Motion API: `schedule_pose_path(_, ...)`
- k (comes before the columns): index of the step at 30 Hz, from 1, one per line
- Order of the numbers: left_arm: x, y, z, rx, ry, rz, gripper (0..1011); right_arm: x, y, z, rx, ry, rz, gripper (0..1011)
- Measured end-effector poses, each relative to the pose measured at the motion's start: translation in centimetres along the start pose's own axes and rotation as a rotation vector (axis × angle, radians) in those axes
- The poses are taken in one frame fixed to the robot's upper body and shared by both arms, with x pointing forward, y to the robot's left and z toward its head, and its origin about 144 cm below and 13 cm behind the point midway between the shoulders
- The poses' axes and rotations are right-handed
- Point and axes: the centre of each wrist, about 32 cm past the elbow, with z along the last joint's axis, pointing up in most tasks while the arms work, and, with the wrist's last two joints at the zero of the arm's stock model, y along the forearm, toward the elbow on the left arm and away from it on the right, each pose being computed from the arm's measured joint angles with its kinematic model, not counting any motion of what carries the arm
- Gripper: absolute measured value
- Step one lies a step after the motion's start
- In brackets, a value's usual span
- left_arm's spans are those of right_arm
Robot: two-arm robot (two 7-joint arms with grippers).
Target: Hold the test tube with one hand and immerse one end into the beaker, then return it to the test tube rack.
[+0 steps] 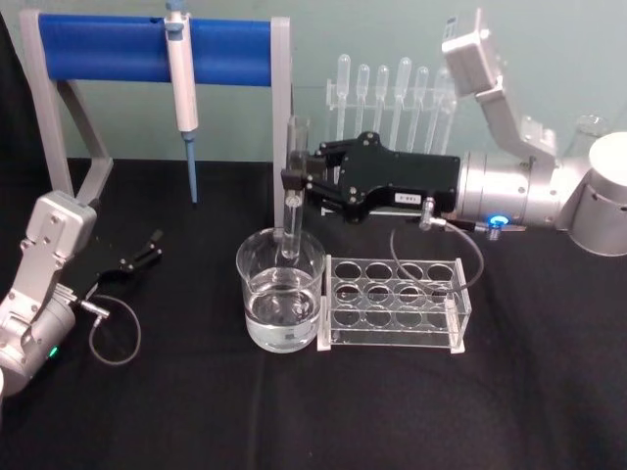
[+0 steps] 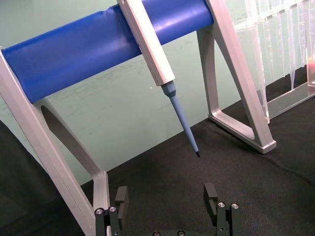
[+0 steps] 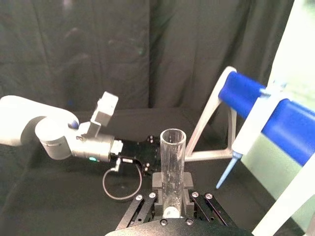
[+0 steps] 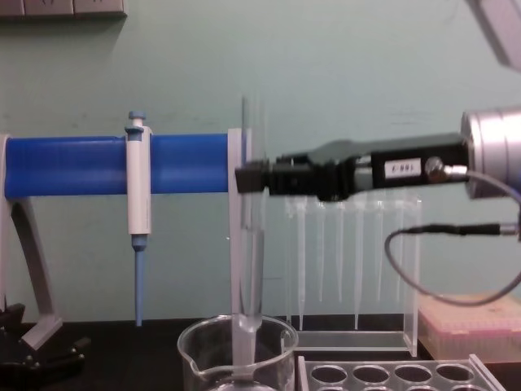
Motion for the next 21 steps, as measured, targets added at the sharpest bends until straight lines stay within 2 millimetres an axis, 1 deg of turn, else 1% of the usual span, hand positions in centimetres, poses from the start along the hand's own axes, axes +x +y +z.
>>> schedule_pose_path(5,0.0,0.0,0.0,0.0,0.0,0.0,1000,-0.4,-0.7,1.2,0.014,-0.017,-0.007,225)
schedule_pose_path(10,0.0,0.0,0.0,0.0,0.0,0.0,1000,-1.3,-2.3,2.3,0.013,-0.035,-0.02,225)
schedule_pose_path(14,0.0,0.0,0.0,0.0,0.0,0.0,1000,-2.5,-3.7,2.8,0.008,-0.049,-0.03,225)
schedule_pose_path(17,0.0,0.0,0.0,0.0,0.0,0.0,1000,-3.9,-5.1,3.0,0.004,-0.06,-0.043,225)
schedule_pose_path(21,0.0,0.0,0.0,0.0,0.0,0.0,1000,-5.3,-6.3,2.8,-0.002,-0.064,-0.065,226)
